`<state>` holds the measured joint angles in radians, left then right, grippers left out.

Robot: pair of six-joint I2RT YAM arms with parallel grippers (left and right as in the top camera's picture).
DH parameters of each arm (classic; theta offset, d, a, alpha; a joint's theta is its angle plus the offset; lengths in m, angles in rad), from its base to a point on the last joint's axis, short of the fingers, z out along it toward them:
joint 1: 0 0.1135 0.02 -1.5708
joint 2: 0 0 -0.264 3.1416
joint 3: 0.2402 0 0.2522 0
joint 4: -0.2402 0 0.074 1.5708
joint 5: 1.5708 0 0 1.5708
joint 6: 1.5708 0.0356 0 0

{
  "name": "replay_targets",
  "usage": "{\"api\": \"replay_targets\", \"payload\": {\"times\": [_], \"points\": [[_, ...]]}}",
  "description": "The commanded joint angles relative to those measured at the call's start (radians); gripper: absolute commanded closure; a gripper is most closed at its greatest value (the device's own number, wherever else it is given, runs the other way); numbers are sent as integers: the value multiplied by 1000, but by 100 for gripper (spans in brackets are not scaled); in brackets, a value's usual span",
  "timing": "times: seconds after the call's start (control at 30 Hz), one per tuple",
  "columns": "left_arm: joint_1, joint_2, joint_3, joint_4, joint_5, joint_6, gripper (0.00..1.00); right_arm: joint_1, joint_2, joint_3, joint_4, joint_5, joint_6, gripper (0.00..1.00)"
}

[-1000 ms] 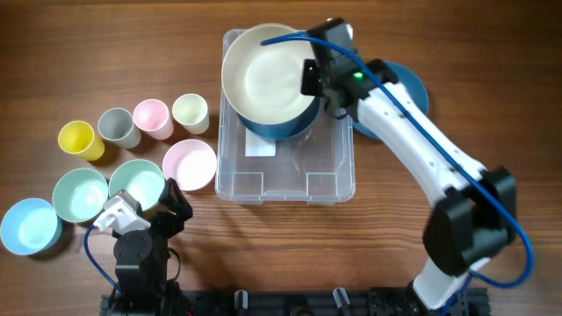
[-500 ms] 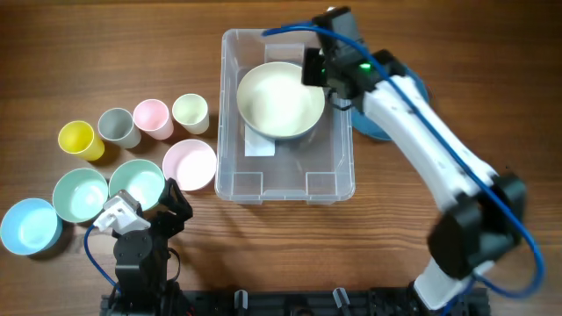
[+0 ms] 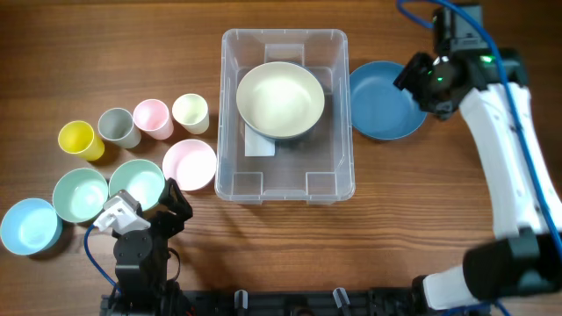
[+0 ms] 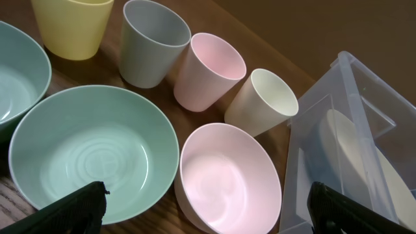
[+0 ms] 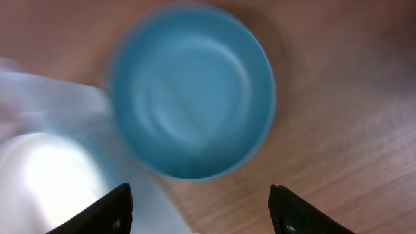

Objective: Pack container
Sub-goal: 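Grasp the rear dark blue plate with the right gripper, then carry the dark blue plate into the bin and set it on top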

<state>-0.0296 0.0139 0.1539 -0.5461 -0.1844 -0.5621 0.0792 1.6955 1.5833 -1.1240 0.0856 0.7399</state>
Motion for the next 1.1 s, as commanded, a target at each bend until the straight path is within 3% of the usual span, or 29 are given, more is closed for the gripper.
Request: {"api": "replay_targets", "payload": {"times": [0.0, 0.2, 0.33, 0.4, 0.5, 0.57, 0.8, 0.97, 1.07], "points": [[8, -7, -6, 3, 9, 8, 0, -2, 92, -97, 47, -5, 119, 27], [8, -7, -6, 3, 9, 8, 0, -10, 254, -170, 142, -60, 165, 27], [8, -7, -6, 3, 9, 8, 0, -10, 309, -172, 139, -99, 180, 33], [8, -7, -6, 3, 9, 8, 0, -11, 310, -198, 148, -98, 211, 41], [8, -7, -6, 3, 9, 8, 0, -11, 310, -221, 172, -99, 217, 78], [8, -7, -6, 3, 9, 8, 0, -11, 310, -224, 169, -98, 231, 94], [8, -7, -6, 3, 9, 8, 0, -20, 173, -219, 170, -55, 230, 96], [8, -7, -6, 3, 9, 8, 0, -18, -111, -190, 176, -19, 216, 96], [8, -7, -6, 3, 9, 8, 0, 23, -257, -160, 231, -68, 112, 96]]}}
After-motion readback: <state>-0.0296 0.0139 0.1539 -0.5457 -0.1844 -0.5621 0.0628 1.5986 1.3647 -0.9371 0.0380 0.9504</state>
